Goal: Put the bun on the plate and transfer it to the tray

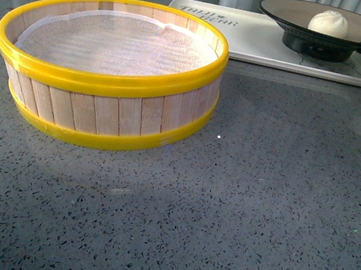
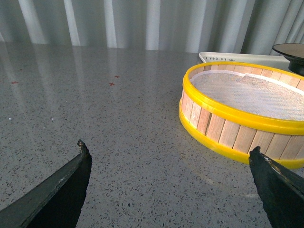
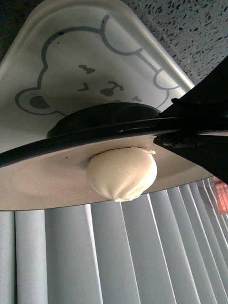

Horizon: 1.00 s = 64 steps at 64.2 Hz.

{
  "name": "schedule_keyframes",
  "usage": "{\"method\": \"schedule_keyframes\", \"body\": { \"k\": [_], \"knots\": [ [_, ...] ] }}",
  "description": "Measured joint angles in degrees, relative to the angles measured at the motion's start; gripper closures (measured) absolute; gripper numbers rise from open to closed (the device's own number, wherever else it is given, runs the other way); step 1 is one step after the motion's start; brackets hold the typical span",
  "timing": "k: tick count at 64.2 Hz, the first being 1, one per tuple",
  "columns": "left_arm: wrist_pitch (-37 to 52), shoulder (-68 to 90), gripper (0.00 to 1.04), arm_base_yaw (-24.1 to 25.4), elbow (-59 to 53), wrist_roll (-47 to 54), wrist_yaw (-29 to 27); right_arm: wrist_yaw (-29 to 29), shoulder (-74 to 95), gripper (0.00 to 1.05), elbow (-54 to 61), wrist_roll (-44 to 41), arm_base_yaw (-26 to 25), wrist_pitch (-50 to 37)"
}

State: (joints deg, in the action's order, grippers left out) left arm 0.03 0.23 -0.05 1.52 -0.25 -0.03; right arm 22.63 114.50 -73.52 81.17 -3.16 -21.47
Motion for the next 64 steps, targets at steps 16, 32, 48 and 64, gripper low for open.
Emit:
{"method": "schedule_keyframes", "body": {
  "k": [16, 32, 48, 64],
  "knots": [
    [0.0, -0.02, 0.07, 0.0, 0.0, 0.0, 0.0, -0.04, 1.86, 1.02, -2.62, -0.22, 0.15, 0.92],
    [0.0, 0.0, 0.07, 0.0, 0.0, 0.0, 0.0, 0.0, 3.21, 1.02, -4.63, -0.5, 0.15, 2.8],
    [0.0, 0.0, 0.07, 0.0, 0.0, 0.0, -0.02, -0.28, 3.63, 1.02, -5.53, -1.18, 0.22, 4.11],
    [0.0, -0.02, 0.07, 0.0, 0.0, 0.0, 0.0, -0.39, 3.63, 0.94, -5.4, -1.62, 0.26, 4.17]
  ]
}}
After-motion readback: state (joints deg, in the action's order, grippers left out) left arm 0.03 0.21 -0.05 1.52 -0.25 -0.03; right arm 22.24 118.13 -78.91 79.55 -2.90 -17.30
